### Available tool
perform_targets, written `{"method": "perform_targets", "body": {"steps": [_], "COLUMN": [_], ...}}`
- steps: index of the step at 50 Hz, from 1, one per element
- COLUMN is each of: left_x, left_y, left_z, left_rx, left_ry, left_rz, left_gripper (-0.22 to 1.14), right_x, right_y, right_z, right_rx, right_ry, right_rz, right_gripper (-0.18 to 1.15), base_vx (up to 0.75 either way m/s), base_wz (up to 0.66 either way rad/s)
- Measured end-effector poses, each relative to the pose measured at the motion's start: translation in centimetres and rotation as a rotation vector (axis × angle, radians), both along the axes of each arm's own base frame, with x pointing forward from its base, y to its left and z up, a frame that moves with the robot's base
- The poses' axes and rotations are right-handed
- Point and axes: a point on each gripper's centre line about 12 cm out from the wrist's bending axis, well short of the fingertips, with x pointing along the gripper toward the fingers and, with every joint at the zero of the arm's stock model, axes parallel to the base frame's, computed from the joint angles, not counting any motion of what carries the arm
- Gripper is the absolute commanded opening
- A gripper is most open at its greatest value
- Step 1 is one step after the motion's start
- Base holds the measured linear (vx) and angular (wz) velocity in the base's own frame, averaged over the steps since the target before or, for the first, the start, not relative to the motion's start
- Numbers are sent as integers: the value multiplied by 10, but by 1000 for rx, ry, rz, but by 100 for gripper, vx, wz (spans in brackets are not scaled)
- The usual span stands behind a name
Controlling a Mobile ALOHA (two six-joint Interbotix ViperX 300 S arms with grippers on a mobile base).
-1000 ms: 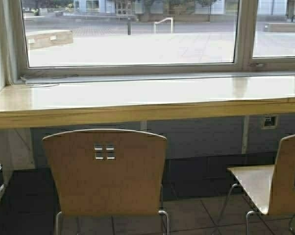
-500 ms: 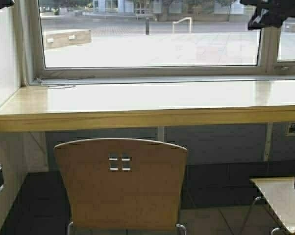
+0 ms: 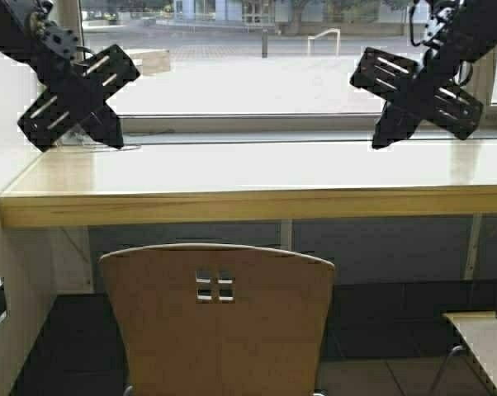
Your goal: Push the chairs under the table
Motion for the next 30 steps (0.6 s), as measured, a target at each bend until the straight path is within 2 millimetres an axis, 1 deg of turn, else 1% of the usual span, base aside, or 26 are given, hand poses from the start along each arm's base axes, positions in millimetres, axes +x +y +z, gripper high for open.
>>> {"method": "perform_targets", "body": {"steps": [2,4,6,8,10,14,15,18,20,24,25,26,30], "left_x": [3,6,10,13,15,18,19,25,29,40,43,46,57], "left_y": [-4,-5,-6,-6,-5,-6,-6,-7,-9,-13,-14,-15,-20], "left_z": [-5,-11,-18,-27,-35,-51,-54,-63,-68,-76,-77,-80,-86], "left_rx": [-12,-28,-52,-75,-96,-134,-142,-157,-165,-182,-185,-190,-208], "left_ry": [6,18,40,70,100,152,161,182,191,200,199,201,204], "left_rz": [7,29,64,105,145,218,233,266,282,310,314,321,343], "left_gripper": [4,6,11,17,25,45,50,67,79,100,103,105,103], "right_x": [2,6,11,17,23,38,42,53,61,73,76,79,89], "right_y": [1,4,6,9,11,16,18,24,30,39,42,45,54], "right_z": [-3,-6,-8,-10,-14,-22,-23,-31,-37,-51,-53,-57,-71], "right_rx": [9,19,33,50,66,117,131,187,232,307,327,347,407], "right_ry": [12,19,26,35,50,93,101,147,180,254,271,287,343], "right_rz": [-13,-27,-48,-69,-92,-150,-165,-222,-263,-327,-341,-356,-409], "right_gripper": [9,15,24,37,51,78,86,99,103,103,103,102,102], "base_vx": [6,5,3,2,2,1,1,0,0,-1,-1,0,0], "base_wz": [2,3,2,1,0,0,0,0,-1,-1,-1,0,0]}}
